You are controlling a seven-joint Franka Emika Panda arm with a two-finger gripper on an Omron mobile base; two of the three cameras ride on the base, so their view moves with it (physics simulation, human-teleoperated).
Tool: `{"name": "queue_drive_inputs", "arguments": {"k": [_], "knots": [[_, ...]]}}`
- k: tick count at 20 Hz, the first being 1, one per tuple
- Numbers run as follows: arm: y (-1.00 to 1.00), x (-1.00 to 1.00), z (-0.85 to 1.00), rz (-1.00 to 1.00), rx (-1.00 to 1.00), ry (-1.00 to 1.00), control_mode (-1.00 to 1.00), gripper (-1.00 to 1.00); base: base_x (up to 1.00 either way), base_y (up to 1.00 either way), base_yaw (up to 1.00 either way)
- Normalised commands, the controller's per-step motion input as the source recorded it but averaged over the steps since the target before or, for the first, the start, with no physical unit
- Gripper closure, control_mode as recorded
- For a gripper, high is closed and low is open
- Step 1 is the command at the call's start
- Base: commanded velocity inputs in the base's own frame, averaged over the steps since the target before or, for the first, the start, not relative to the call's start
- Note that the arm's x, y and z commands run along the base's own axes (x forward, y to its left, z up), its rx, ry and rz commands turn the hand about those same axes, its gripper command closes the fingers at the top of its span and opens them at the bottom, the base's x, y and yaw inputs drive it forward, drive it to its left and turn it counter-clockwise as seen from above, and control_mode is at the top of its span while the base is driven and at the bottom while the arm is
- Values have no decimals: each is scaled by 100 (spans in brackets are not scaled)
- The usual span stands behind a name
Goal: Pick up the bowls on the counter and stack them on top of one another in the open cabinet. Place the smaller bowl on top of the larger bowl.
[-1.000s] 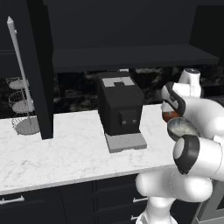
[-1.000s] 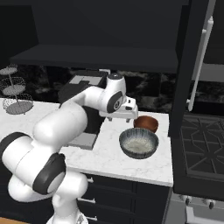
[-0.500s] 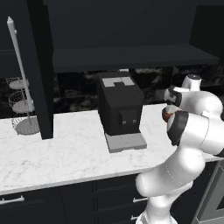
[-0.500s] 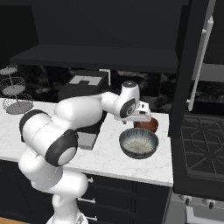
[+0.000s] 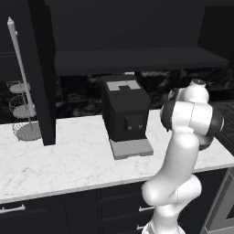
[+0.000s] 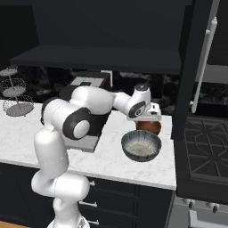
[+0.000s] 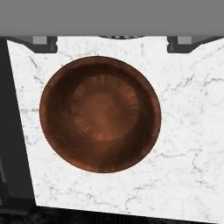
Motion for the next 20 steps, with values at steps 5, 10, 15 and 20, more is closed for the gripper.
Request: {"name": "queue_drive_inputs", "arguments": {"k": [5,10,15,20], "knots": [[21,70,-28,0,0,2,-100,-100,0,0,0],[0,21,-86,4,0,9,-100,-100,0,0,0],[0,31,-26,7,0,0,-100,-100,0,0,0],[0,11,0,10,0,0,-100,-100,0,0,0]]}}
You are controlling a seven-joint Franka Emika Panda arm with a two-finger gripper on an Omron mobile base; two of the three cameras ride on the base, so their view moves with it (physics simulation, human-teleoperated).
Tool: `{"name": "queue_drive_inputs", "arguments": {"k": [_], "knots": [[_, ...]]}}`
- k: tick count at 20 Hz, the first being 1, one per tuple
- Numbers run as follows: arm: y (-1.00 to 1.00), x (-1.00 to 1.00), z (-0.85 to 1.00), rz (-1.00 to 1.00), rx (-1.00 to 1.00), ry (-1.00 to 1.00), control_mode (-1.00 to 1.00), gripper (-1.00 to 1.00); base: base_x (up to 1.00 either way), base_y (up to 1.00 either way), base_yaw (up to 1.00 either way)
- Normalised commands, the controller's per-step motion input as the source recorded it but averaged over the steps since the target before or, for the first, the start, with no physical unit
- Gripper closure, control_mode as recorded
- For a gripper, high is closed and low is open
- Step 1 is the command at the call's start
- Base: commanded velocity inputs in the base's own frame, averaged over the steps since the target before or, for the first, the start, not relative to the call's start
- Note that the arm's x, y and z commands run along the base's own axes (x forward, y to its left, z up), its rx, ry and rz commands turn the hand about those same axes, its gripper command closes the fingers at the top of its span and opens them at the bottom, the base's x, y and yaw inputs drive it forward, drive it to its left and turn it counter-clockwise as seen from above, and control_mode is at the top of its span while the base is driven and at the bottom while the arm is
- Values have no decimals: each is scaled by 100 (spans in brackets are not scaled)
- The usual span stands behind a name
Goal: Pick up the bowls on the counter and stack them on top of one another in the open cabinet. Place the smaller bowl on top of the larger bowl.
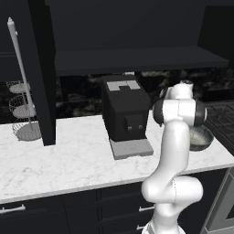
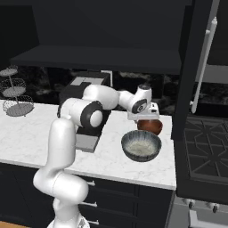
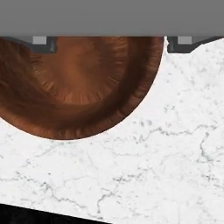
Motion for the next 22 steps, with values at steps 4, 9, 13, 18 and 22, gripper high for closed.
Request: {"name": "queue_drive_inputs", "arguments": {"k": [4,9,13,18,22], "knots": [[0,-55,0,12,0,-1,-100,-100,0,0,0],[12,-25,-23,9,-1,0,-100,-100,0,0,0],[36,11,-28,3,-3,0,-100,-100,0,0,0],[4,29,-30,3,-1,0,-100,-100,0,0,0],[-1,13,-13,2,0,0,-100,100,0,0,0]]}}
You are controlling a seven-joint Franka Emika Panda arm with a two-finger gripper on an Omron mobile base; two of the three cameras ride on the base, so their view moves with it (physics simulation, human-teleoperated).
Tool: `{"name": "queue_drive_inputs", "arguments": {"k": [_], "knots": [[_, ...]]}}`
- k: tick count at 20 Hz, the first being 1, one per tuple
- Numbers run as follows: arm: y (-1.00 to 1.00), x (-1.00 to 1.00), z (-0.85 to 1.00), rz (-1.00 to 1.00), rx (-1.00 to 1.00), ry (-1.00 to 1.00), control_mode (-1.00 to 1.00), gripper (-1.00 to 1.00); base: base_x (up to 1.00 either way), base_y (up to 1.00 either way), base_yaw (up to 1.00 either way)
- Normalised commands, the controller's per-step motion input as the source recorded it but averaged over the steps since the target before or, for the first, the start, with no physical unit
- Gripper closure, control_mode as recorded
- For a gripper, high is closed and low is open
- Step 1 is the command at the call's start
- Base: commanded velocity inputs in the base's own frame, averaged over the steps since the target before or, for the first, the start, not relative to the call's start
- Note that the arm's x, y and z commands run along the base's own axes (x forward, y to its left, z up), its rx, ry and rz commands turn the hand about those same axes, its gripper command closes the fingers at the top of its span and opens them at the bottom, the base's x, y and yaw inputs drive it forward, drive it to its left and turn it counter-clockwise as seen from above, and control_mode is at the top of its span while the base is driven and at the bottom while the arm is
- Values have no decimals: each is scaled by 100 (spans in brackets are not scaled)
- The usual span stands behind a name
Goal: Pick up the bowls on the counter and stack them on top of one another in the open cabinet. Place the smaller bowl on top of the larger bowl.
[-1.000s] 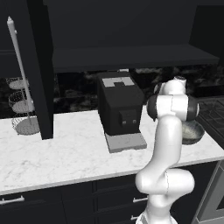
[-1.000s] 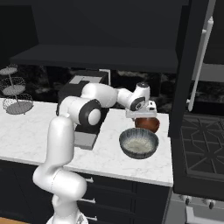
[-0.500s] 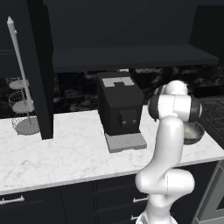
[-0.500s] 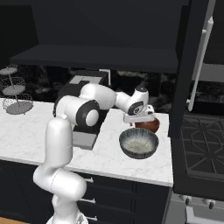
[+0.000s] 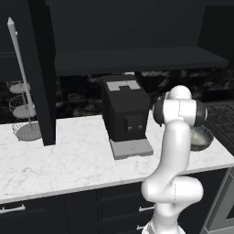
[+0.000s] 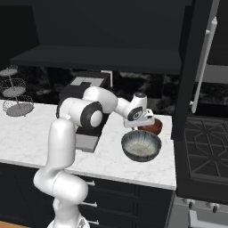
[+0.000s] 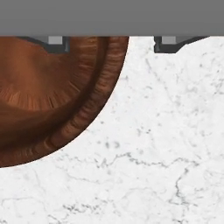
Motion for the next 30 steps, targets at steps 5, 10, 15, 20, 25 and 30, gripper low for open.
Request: {"name": "queue_drive_inputs", "arguments": {"k": [5,10,15,20,25,30], "knots": [[0,0,20,0,0,-2,-100,100,0,0,0],[0,-37,82,1,0,-15,-100,100,0,0,0],[0,-99,85,11,-1,-25,-100,100,0,0,0],[2,-100,44,12,-3,-15,-100,100,0,0,0],[19,-97,1,2,-6,5,-100,100,0,0,0],[27,-31,-26,0,-4,19,-100,100,0,0,0]]}}
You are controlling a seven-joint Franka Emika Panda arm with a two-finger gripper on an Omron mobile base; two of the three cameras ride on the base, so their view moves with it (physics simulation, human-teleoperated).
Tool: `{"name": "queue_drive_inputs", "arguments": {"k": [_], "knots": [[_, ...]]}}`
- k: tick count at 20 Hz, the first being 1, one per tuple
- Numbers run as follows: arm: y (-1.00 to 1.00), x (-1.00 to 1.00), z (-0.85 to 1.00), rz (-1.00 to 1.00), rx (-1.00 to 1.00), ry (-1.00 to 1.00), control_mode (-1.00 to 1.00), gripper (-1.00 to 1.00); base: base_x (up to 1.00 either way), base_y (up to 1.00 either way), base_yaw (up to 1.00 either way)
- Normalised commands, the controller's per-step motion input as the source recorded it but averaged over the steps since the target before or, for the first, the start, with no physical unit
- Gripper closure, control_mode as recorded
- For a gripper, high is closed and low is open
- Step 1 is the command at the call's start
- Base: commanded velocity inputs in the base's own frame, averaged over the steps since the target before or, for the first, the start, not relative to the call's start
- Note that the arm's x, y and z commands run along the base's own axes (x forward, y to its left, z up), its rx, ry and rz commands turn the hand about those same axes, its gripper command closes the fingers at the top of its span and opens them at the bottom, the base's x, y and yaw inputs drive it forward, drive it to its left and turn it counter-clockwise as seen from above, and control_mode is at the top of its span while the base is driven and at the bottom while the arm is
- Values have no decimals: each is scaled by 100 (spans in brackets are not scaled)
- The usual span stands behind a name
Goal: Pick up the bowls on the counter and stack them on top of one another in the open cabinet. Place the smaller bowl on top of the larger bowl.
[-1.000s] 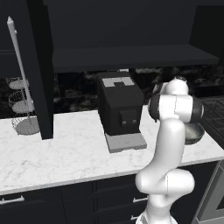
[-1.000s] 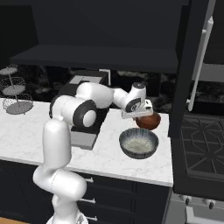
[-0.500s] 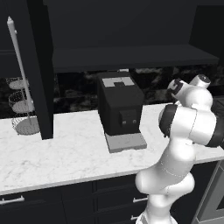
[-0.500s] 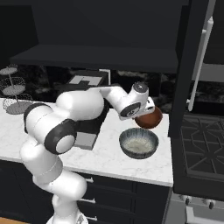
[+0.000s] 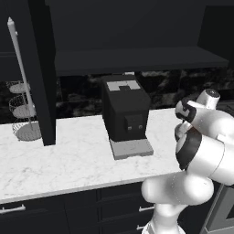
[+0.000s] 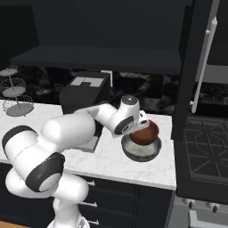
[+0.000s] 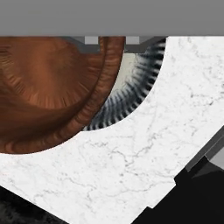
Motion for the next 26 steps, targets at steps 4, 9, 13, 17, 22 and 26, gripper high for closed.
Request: {"name": "queue_drive_inputs", "arguments": {"k": [4,9,13,17,22,26], "knots": [[13,-5,-25,0,0,14,-100,100,0,0,0],[-9,0,-15,0,1,15,-100,100,0,0,0],[-22,0,-5,0,1,5,-100,-100,0,0,0],[-24,0,0,0,0,0,-100,-100,0,0,0],[11,-37,2,1,0,0,-100,-100,0,0,0],[70,-76,-11,4,-3,2,-100,-100,0,0,0]]}}
